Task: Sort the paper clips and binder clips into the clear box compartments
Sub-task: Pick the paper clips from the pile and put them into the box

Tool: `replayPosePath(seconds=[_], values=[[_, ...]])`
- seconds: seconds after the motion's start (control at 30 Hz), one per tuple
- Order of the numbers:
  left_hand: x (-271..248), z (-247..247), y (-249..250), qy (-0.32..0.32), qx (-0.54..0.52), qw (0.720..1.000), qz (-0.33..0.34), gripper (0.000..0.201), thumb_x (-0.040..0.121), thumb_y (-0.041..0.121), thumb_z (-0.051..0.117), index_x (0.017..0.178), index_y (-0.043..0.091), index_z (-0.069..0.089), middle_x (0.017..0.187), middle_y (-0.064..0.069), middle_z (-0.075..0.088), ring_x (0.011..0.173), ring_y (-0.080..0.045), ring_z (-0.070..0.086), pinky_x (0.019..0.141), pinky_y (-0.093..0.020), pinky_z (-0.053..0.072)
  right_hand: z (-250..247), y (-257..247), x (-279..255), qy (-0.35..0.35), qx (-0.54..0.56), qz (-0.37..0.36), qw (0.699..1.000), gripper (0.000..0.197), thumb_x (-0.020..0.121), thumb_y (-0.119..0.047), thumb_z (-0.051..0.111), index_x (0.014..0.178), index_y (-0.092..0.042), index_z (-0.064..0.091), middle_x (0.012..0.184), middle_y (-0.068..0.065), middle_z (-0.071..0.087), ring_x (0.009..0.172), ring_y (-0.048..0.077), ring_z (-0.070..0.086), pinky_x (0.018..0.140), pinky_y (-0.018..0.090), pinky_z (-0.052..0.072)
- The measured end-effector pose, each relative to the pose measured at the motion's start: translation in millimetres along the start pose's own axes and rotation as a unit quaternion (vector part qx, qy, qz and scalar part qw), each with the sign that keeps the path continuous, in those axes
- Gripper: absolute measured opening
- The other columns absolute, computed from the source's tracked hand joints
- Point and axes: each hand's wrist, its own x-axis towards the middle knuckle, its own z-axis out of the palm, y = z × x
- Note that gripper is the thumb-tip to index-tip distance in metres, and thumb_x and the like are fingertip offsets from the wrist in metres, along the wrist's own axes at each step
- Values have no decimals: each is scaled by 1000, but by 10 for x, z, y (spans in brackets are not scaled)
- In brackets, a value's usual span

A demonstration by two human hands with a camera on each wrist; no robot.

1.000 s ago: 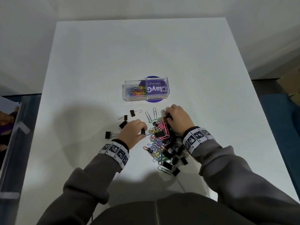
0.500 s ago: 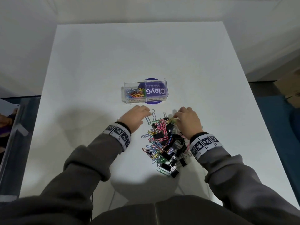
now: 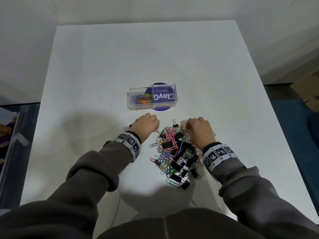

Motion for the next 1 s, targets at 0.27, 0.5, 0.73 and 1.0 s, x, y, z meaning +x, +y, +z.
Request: replayPosePath(seconds=[0.27,0.5,0.73,1.0], values=[[-100,91,88,72,-226,961,-146,24,94,7,38,112,5,54,111,-14,50,96,-30,55,86,-44,45,-154,-64,92,-97,163,-38,981,15,82,-2,46,89,-8,58,87,5,51,78,24,51,73,33,43],[83,-66,180,39,-345,902,-258,22,94,25,34,79,13,46,86,-8,56,86,-30,54,83,-44,43,-175,-153,177,-121,2,-73,990,28,87,-14,52,105,-31,66,115,-4,66,101,22,62,78,31,46],[286,-108,251,18,-274,936,-220,28,88,36,56,108,18,54,115,0,61,106,-23,57,91,-41,46,-209,-162,134,-142,-73,-93,983,24,89,-20,55,107,-31,65,111,2,68,99,26,63,80,32,46],[210,-154,249,-24,-200,963,-178,11,93,22,48,97,14,55,106,-6,60,95,-25,57,82,-39,47,-204,-97,67,-166,-18,-52,985,11,86,-22,56,94,-18,63,99,4,67,94,25,62,74,31,46]])
